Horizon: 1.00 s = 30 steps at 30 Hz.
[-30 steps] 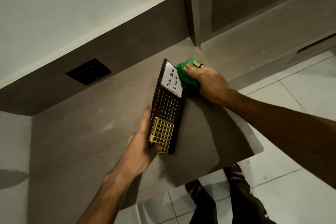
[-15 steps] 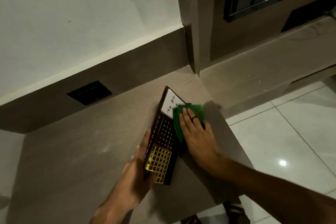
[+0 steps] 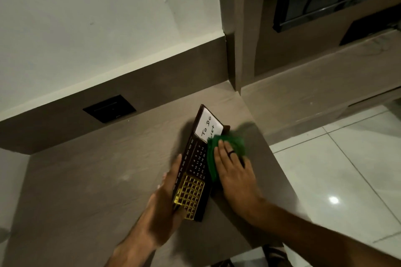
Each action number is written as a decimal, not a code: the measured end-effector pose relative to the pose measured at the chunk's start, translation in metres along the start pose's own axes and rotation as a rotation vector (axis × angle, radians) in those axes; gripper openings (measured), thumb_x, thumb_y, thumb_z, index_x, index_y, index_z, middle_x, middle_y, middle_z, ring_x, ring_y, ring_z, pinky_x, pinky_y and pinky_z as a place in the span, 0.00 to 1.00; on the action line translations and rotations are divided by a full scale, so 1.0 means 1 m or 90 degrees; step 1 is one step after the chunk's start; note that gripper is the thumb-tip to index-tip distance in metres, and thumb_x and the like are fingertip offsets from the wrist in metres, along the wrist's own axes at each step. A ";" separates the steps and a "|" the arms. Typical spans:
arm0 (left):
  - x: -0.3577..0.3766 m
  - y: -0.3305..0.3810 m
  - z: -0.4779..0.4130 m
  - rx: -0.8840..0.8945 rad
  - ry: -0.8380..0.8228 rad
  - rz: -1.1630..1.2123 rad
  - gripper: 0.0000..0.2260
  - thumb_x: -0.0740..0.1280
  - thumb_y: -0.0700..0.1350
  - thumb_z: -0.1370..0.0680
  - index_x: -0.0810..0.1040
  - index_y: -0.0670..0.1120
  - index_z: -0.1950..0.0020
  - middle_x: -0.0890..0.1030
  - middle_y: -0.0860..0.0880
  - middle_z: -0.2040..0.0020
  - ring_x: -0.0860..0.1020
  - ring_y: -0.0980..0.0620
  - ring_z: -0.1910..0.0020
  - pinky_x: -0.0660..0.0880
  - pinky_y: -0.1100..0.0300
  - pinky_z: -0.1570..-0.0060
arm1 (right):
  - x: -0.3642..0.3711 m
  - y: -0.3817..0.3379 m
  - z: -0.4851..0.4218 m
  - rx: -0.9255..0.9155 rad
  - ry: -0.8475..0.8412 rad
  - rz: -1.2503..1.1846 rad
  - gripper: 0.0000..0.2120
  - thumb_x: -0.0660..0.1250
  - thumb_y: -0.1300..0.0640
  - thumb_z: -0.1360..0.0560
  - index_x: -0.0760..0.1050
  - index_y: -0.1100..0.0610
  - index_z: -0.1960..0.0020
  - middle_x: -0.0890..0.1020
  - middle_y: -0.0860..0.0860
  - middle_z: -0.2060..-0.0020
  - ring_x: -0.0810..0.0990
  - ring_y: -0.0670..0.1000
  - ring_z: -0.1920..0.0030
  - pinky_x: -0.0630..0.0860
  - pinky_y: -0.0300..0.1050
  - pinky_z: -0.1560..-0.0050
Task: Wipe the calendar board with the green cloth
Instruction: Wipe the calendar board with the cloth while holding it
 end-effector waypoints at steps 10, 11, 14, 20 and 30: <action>0.004 0.005 -0.001 0.045 0.008 -0.015 0.55 0.72 0.35 0.28 0.35 0.77 0.30 0.59 0.49 0.20 0.63 0.48 0.23 0.69 0.41 0.28 | -0.047 0.030 -0.048 0.122 0.029 0.036 0.44 0.69 0.54 0.26 0.44 0.59 0.21 0.51 0.57 0.22 0.51 0.58 0.24 0.58 0.61 0.29; 0.001 0.009 0.001 0.060 0.021 0.016 0.55 0.72 0.34 0.28 0.37 0.78 0.31 0.59 0.51 0.21 0.66 0.52 0.25 0.71 0.45 0.29 | -0.039 0.020 -0.035 0.114 0.025 0.011 0.45 0.70 0.54 0.27 0.45 0.59 0.21 0.50 0.57 0.22 0.51 0.58 0.23 0.56 0.61 0.28; -0.001 0.007 0.001 0.079 0.041 0.033 0.52 0.70 0.34 0.27 0.38 0.75 0.29 0.58 0.50 0.20 0.69 0.45 0.26 0.72 0.41 0.31 | -0.008 -0.028 0.023 0.006 0.013 -0.020 0.43 0.77 0.57 0.38 0.64 0.59 0.26 0.65 0.57 0.25 0.62 0.59 0.26 0.66 0.62 0.35; 0.008 -0.001 -0.002 0.068 0.047 0.026 0.50 0.70 0.36 0.26 0.39 0.66 0.23 0.54 0.51 0.18 0.54 0.40 0.20 0.55 0.31 0.24 | -0.008 -0.078 0.099 -0.268 0.089 -0.018 0.23 0.44 0.56 0.15 0.77 0.50 0.37 0.80 0.46 0.37 0.68 0.50 0.33 0.72 0.47 0.42; -0.004 0.016 -0.003 0.082 0.313 -0.032 0.32 0.62 0.33 0.21 0.58 0.57 0.23 0.59 0.43 0.22 0.59 0.35 0.22 0.47 0.39 0.22 | -0.082 -0.074 0.036 -0.509 0.077 -0.024 0.38 0.79 0.60 0.36 0.70 0.56 0.29 0.70 0.54 0.29 0.64 0.59 0.27 0.61 0.58 0.31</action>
Point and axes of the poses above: each hand's wrist, its own z-axis away from the middle knuckle, its own x-axis out of the palm, y = z × x, the point moved 10 cm from there along -z, towards the middle knuckle
